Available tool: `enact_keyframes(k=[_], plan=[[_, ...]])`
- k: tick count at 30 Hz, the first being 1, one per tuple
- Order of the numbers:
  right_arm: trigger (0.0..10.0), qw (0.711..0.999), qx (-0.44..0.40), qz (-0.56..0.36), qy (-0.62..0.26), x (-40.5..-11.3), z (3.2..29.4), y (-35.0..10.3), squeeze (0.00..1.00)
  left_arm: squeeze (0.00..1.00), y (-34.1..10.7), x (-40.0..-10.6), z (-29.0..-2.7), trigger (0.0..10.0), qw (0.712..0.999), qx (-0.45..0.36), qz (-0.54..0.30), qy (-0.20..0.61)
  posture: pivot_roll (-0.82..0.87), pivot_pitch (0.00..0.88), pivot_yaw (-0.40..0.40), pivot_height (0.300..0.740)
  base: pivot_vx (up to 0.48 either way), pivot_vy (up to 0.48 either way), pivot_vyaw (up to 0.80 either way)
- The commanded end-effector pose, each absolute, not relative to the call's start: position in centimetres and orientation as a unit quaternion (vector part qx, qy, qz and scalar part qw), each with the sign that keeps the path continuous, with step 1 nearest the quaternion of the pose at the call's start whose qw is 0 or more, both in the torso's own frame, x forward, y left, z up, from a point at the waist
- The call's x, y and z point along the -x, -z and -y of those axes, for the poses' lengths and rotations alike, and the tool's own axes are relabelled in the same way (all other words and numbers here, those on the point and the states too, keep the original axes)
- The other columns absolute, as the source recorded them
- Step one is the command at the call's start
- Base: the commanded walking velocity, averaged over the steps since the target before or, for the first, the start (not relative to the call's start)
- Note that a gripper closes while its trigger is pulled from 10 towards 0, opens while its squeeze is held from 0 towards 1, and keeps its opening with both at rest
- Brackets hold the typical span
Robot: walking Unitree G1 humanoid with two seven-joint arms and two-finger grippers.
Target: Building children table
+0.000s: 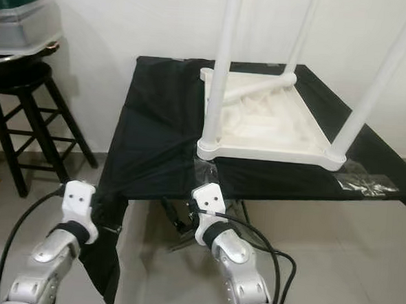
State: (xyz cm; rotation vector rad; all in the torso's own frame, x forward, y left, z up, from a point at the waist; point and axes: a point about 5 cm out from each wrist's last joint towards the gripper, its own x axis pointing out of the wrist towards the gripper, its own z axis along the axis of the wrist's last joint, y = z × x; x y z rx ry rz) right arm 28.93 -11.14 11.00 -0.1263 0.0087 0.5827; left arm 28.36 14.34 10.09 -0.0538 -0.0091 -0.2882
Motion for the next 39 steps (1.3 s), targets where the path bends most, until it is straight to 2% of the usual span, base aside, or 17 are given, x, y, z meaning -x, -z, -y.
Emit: enact_keyframes(k=[1, 14, 20, 39], plan=[[10.0, 0.950, 0.068, -0.008, -0.304, -28.71, 10.41, -10.66, 0.00, 0.00, -9.73, -28.04, -14.53, 10.0, 0.989, 0.036, -0.005, 0.146, -0.03, 0.000, -0.009, 0.740, 0.000, -0.480, 0.00], [10.0, 0.949, 0.055, -0.017, -0.310, -28.81, 10.51, -10.43, 0.00, 0.00, -9.51, -28.20, -14.38, 10.0, 0.987, 0.051, -0.011, 0.154, -0.03, 0.000, -0.010, 0.740, 0.000, -0.480, 0.00], [10.0, 0.949, 0.043, -0.023, -0.310, -28.83, 10.65, -10.23, 0.00, 0.00, -9.20, -28.20, -14.26, 10.0, 0.985, 0.062, -0.018, 0.159, -0.04, 0.000, -0.020, 0.740, 0.000, 0.000, 0.00], [10.0, 0.947, 0.013, -0.034, -0.319, -28.92, 10.81, -9.98, 0.00, 0.00, -8.99, -28.02, -14.16, 10.0, 0.984, 0.063, -0.024, 0.166, -0.03, 0.000, -0.016, 0.740, 0.000, -0.480, 0.00]])
